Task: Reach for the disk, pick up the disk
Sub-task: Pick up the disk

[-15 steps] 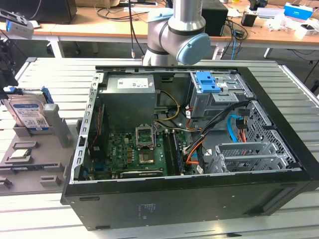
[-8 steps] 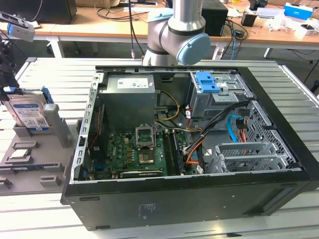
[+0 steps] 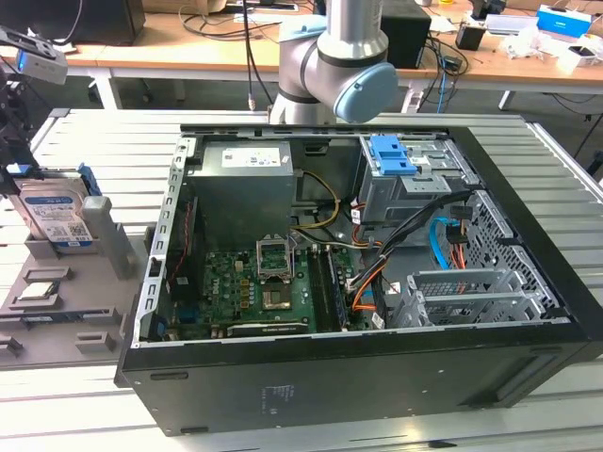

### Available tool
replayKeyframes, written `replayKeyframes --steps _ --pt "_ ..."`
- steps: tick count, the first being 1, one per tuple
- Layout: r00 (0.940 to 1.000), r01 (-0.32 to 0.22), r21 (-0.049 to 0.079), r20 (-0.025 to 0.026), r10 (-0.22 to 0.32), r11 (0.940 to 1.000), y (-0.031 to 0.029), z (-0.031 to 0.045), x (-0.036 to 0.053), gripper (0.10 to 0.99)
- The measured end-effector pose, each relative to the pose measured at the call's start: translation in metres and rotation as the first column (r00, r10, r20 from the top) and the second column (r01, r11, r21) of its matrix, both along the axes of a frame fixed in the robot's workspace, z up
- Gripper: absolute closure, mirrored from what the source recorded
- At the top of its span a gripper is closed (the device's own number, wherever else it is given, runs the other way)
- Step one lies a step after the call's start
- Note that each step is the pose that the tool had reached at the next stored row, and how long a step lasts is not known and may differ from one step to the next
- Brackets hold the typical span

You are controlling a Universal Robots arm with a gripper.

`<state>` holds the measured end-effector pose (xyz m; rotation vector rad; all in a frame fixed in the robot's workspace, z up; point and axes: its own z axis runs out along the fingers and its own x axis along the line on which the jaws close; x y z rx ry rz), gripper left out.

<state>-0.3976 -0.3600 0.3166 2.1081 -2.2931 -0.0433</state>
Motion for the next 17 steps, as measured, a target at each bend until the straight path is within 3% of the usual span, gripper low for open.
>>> replayKeyframes --steps 4,11,17 --pt "1.0 -0.004 0.0 0.0 0.004 1.0 0.0003 -0.0101 0.0013 0.541" --pt "0.9994 -0.035 0.0 0.0001 0.035 0.9994 0.0009 -0.021 0.0032 0.541" --pt "0.9994 -0.035 0.0 -0.0003 0.035 0.9994 0.0009 -0.0243 0.0034 0.541"
